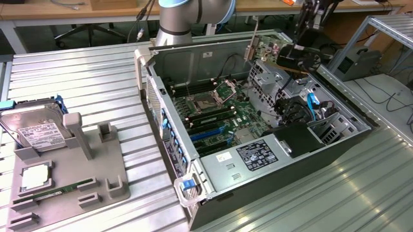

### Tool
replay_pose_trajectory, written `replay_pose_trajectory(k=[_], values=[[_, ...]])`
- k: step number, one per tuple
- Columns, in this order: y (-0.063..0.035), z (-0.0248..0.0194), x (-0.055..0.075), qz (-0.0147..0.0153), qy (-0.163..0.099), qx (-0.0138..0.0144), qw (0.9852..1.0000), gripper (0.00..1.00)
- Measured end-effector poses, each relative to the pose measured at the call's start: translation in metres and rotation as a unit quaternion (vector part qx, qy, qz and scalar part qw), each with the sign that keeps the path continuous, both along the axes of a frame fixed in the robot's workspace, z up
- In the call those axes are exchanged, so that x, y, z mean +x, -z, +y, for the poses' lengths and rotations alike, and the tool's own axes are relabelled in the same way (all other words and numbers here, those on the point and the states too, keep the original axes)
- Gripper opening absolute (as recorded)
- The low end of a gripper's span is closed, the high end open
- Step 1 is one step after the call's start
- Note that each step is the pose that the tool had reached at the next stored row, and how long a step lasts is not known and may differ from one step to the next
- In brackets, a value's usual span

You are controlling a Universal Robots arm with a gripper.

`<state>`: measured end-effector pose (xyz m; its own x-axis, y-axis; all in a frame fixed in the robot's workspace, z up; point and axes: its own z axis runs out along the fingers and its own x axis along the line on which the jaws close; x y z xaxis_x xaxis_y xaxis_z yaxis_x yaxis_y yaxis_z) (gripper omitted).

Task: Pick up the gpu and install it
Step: 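Insert the gpu into the slot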

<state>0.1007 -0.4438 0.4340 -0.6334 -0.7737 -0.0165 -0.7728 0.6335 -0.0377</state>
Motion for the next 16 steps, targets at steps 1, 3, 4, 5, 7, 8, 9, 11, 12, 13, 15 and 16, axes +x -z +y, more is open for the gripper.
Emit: replay_pose_trajectory(k=[1,3,4,5,7,8,9,11,12,13,15,16], values=[[0.0,0.0,0.0,0.0,-0.01,0.0,1.0,0.27],[0.0,0.0,0.0,0.0,-0.029,0.0,0.9996,0.27],[0.0,0.0,0.0,0.0,-0.039,0.0,0.9992,0.27],[0.0,0.0,0.0,0.0,-0.049,0.0,0.9988,0.27],[0.0,0.0,0.0,0.0,-0.073,0.0,0.9973,0.27],[0.0,0.0,0.0,0.0,-0.089,0.0,0.9961,0.27],[0.0,0.0,0.0,0.0,-0.101,0.0,0.9948,0.27],[0.0,0.0,0.0,0.0,-0.124,-0.0001,0.9923,0.27],[0.0,0.0,0.0,0.0,-0.134,0.0,0.9909,0.27],[0.0001,0.0,0.0,0.0,-0.149,0.0,0.9888,0.27],[0.0001,0.0,0.0,0.0,-0.171,0.0,0.9853,0.27],[0.0001,0.0,0.0,0.0,-0.182,0.0,0.9833,0.27]])
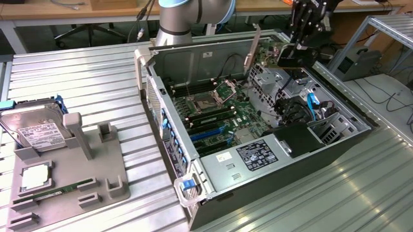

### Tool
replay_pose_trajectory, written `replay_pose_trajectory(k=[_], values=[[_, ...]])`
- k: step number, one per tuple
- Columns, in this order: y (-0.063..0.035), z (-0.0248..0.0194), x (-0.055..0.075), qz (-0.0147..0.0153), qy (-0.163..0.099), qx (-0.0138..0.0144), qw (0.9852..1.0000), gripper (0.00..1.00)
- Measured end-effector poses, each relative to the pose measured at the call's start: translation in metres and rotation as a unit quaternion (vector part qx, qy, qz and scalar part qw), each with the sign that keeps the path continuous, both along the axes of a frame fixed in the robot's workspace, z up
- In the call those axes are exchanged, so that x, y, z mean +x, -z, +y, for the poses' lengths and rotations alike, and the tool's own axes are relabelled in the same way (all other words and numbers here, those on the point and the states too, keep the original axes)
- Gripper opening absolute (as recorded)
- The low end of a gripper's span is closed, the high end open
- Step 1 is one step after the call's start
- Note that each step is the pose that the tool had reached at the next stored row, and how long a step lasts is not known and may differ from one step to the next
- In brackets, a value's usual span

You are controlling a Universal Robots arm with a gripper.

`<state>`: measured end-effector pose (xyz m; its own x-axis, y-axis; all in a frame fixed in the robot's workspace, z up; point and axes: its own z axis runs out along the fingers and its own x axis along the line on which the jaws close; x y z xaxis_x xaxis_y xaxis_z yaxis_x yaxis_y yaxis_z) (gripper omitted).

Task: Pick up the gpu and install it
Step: 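Insert the gpu into the slot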

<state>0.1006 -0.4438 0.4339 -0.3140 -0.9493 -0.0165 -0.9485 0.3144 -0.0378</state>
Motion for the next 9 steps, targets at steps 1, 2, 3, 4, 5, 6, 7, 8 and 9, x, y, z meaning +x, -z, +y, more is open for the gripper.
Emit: replay_pose_trajectory(k=[1,2,3,4,5,6,7,8,9], values=[[0.0,0.0,0.0,0.0,-0.01,0.0,0.9999,0.27],[0.0,0.0,0.0,0.0,-0.024,0.0,0.9997,0.27],[0.0,0.0,0.0,0.0,-0.034,0.0,0.9994,0.27],[0.0,0.0,0.0,0.0,-0.043,0.0,0.9991,0.27],[0.0001,0.0,0.0,0.0,-0.052,0.0,0.9987,0.27],[0.0001,0.0,0.0,0.0,-0.067,0.0,0.9978,0.27],[0.0001,0.0,0.0,0.0,-0.08,0.0,0.9968,0.27],[0.0001,0.0,0.0,0.0,-0.089,0.0,0.9961,0.27],[0.0001,0.0,0.0,0.0,-0.098,0.0,0.9952,0.27]])
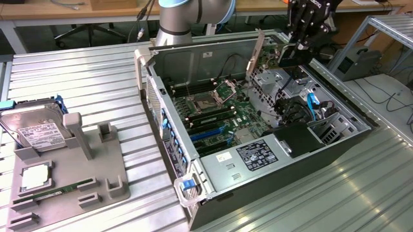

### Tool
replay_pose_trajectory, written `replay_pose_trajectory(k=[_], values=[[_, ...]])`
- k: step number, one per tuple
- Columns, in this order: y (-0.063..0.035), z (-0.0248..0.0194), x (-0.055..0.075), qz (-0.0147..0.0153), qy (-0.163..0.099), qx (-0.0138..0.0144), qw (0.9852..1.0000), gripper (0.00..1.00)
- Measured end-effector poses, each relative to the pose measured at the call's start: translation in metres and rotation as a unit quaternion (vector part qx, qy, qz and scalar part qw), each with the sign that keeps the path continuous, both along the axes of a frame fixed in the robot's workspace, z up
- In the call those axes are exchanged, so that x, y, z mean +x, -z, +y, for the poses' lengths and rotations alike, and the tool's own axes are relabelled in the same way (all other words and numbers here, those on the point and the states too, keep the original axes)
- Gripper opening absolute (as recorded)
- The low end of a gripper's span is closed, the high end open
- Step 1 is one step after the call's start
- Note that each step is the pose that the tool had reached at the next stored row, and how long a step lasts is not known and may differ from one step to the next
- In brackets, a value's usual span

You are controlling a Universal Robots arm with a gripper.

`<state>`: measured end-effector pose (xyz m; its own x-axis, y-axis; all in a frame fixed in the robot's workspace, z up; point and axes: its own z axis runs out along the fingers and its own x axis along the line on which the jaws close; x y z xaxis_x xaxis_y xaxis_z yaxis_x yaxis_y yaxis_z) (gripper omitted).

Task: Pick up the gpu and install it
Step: 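Insert the gpu into the slot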

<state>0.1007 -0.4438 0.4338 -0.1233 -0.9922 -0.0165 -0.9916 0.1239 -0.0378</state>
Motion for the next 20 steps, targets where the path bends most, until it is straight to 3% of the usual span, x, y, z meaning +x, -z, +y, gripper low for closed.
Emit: replay_pose_trajectory(k=[4,10,20], values=[[0.0,0.0,0.0,0.0,-0.03,0.0,0.9996,0.27],[0.0,0.0005,-0.001,0.0,-0.03,-0.0003,0.9995,0.27],[0.0008,0.0021,-0.019,0.0,-0.03,-0.0009,0.9995,0.27]])
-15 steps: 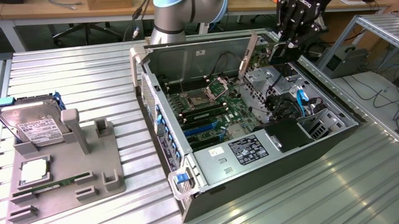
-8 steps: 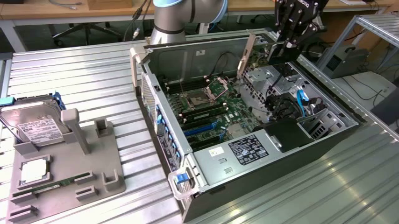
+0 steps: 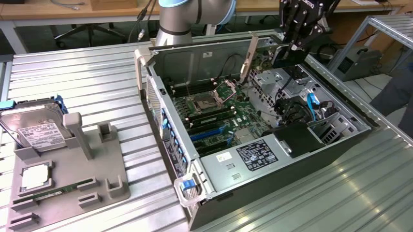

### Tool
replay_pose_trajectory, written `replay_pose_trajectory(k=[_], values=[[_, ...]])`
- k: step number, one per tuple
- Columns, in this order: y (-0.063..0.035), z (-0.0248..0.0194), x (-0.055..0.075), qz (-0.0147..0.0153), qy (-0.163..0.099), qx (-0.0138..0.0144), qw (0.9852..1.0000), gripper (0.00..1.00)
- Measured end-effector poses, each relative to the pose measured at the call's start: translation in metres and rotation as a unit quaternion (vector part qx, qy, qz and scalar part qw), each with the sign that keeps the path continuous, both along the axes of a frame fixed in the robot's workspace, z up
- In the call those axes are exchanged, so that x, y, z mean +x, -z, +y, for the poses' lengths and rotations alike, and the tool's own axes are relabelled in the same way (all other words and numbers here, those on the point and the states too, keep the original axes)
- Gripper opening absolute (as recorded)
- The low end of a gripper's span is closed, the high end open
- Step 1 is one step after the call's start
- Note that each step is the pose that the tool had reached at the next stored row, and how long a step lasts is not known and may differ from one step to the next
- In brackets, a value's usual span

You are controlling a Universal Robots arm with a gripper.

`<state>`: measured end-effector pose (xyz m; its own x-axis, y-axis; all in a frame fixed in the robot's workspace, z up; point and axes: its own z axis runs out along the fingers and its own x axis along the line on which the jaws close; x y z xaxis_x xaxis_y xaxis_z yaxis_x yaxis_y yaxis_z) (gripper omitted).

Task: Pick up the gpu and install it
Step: 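Insert the gpu into the slot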

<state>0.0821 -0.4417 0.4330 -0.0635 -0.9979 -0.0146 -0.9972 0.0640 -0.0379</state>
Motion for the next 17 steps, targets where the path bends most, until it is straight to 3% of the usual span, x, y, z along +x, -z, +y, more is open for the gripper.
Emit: replay_pose_trajectory(k=[12,17], values=[[0.0019,0.0009,-0.039,0.0,0.0,0.0,1.0,0.27],[0.0025,0.0009,-0.049,0.0,0.0,0.0,1.0,0.27]])
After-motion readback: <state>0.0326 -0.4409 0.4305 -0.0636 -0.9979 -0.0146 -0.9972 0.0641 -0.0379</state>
